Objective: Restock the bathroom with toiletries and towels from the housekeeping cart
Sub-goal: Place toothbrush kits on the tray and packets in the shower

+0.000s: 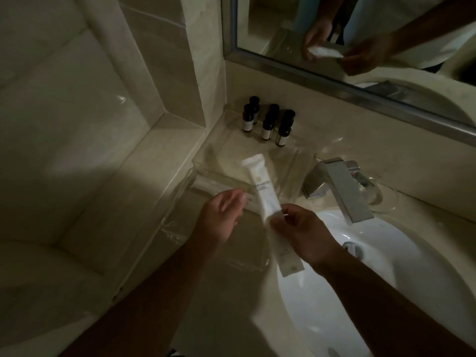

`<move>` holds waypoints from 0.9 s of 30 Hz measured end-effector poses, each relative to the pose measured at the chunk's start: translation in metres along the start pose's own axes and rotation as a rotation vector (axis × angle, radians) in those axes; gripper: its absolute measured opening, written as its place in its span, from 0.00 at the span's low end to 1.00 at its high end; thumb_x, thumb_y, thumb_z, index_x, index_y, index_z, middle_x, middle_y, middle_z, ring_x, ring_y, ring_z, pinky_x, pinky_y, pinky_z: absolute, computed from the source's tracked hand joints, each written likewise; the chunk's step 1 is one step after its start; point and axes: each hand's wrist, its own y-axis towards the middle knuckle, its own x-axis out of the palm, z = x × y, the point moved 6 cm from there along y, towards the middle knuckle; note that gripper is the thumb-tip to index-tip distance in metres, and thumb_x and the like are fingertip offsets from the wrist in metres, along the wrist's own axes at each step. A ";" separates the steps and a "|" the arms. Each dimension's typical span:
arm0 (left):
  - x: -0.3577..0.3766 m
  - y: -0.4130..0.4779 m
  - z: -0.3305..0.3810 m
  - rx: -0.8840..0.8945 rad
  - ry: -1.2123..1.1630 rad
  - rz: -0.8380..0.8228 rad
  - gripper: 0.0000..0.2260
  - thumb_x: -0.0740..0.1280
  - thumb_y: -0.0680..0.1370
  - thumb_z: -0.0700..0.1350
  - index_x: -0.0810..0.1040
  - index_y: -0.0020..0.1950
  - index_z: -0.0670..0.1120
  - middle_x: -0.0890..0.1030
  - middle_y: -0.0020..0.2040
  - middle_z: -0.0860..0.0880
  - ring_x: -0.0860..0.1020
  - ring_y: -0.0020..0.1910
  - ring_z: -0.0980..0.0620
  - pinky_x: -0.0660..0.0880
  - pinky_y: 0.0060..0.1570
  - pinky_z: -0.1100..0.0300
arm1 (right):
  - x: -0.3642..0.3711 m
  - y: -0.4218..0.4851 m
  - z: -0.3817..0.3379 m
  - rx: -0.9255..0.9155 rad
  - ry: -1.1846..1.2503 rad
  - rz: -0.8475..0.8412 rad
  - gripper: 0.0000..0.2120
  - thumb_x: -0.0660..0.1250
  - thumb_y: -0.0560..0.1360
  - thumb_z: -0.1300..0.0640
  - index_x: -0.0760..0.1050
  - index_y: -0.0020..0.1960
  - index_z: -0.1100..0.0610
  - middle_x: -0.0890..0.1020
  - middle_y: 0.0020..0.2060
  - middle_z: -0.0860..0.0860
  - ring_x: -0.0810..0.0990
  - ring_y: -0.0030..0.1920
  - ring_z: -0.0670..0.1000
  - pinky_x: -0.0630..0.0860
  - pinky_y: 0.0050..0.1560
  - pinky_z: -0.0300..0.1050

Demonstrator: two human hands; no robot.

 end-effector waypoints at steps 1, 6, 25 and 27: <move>-0.001 -0.005 -0.001 0.012 -0.011 -0.030 0.09 0.64 0.81 0.55 0.81 0.54 0.54 0.84 0.44 0.56 0.80 0.40 0.61 0.75 0.39 0.65 | 0.004 -0.002 -0.003 -0.015 -0.063 -0.021 0.04 0.67 0.79 0.51 0.81 0.49 0.48 0.86 0.39 0.47 0.85 0.39 0.46 0.81 0.38 0.43; -0.018 -0.027 -0.005 0.010 0.013 0.008 0.10 0.68 0.80 0.51 0.82 0.46 0.45 0.83 0.36 0.50 0.79 0.36 0.54 0.77 0.40 0.57 | 0.029 -0.011 -0.013 -0.093 -0.359 -0.160 0.08 0.63 0.82 0.50 0.78 0.45 0.44 0.81 0.37 0.43 0.78 0.36 0.40 0.70 0.35 0.29; -0.050 -0.007 -0.057 -0.253 -0.354 0.339 0.10 0.69 0.79 0.51 0.82 0.50 0.44 0.84 0.49 0.41 0.84 0.49 0.45 0.81 0.55 0.46 | -0.009 0.005 0.012 -0.031 -0.319 0.138 0.11 0.67 0.78 0.55 0.77 0.60 0.49 0.82 0.48 0.44 0.78 0.46 0.39 0.70 0.42 0.31; -0.049 0.001 -0.059 -0.250 -0.341 0.356 0.10 0.68 0.80 0.49 0.81 0.49 0.43 0.83 0.46 0.42 0.83 0.42 0.50 0.83 0.46 0.53 | -0.014 0.007 0.013 -0.034 -0.308 0.152 0.10 0.68 0.78 0.56 0.79 0.59 0.49 0.82 0.46 0.43 0.79 0.45 0.39 0.71 0.43 0.31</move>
